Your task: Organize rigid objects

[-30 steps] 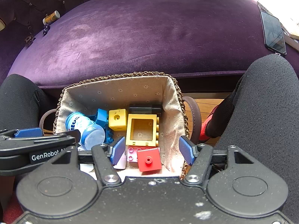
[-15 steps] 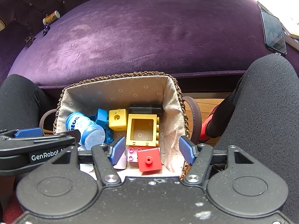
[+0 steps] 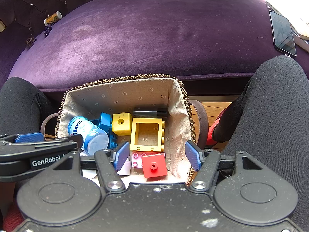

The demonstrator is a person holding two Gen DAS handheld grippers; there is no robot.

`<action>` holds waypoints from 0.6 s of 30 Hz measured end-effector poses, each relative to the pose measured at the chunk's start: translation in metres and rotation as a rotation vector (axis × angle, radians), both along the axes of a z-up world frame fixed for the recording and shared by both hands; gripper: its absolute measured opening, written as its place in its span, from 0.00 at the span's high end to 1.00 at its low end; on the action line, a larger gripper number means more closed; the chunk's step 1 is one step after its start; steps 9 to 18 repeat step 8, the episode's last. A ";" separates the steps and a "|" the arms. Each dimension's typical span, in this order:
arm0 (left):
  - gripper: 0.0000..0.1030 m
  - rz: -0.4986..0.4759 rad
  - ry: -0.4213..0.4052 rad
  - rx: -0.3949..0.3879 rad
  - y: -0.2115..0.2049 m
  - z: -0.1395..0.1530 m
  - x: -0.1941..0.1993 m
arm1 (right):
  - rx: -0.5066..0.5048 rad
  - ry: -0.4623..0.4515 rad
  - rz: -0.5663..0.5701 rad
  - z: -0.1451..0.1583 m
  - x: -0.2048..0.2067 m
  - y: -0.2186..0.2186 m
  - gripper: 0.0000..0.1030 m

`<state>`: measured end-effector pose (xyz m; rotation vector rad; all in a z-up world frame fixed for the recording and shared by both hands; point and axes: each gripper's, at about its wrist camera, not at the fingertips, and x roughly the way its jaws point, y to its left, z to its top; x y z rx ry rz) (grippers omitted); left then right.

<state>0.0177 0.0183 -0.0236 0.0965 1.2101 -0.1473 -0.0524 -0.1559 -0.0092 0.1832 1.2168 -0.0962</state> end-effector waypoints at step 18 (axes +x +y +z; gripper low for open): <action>0.28 0.001 -0.001 -0.003 0.000 0.000 0.000 | 0.001 0.000 0.000 0.000 0.000 0.000 0.38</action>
